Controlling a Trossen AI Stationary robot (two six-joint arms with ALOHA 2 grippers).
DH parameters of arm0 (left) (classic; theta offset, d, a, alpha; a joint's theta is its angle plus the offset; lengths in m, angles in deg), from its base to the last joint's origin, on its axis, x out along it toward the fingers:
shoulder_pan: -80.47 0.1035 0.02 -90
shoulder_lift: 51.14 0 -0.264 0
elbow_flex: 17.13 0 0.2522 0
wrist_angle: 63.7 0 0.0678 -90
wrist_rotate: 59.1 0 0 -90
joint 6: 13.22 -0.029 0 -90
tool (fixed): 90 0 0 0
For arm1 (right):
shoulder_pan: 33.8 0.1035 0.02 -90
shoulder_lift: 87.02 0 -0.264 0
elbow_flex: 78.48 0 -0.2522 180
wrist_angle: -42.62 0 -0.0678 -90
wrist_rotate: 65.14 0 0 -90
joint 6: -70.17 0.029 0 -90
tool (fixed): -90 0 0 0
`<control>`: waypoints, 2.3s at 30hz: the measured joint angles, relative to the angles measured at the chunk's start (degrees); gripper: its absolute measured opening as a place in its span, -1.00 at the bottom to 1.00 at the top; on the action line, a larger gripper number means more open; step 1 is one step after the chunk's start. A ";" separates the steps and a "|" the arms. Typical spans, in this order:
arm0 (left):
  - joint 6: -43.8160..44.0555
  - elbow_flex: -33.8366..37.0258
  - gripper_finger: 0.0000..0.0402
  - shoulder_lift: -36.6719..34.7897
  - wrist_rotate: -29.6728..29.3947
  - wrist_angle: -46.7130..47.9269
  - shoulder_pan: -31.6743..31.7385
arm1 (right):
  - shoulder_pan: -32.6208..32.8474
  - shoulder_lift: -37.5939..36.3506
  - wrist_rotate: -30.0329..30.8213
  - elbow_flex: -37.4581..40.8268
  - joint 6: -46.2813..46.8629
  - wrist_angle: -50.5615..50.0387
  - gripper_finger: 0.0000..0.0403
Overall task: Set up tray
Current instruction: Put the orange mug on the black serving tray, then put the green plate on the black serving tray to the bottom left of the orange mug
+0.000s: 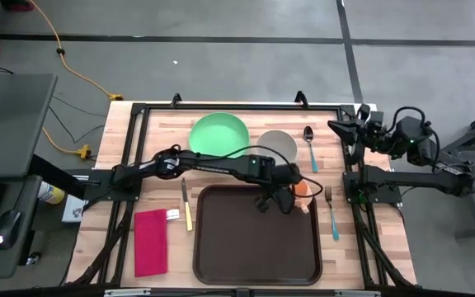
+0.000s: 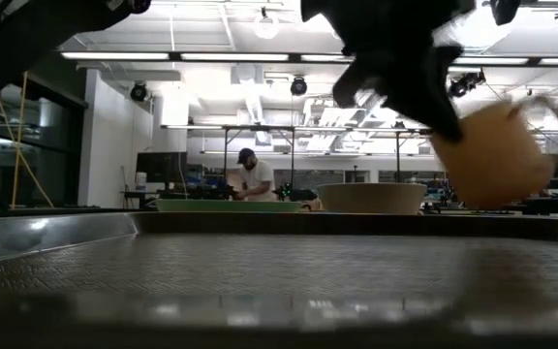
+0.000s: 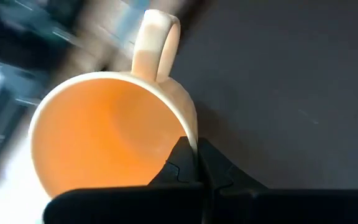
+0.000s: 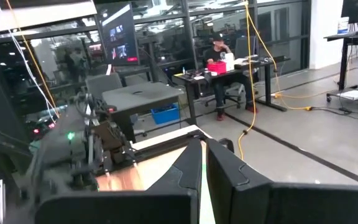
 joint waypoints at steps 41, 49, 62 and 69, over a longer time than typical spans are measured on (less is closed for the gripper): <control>0.02 -1.11 0.05 -0.37 -2.67 -5.93 -0.35 | 0.00 0.00 -0.59 0.00 1.89 -2.68 -1.00; 4.14 -1.18 0.05 -5.63 -12.79 -4.96 2.36 | 0.02 0.00 -0.63 0.00 2.97 -3.37 -1.00; 23.61 -0.42 0.05 -13.29 -13.25 19.57 22.68 | 0.02 0.00 -1.84 0.00 4.04 -5.06 -1.00; 31.71 -0.39 0.05 -13.37 -14.14 32.26 28.83 | 0.02 0.00 -3.00 0.00 4.04 -7.07 -1.00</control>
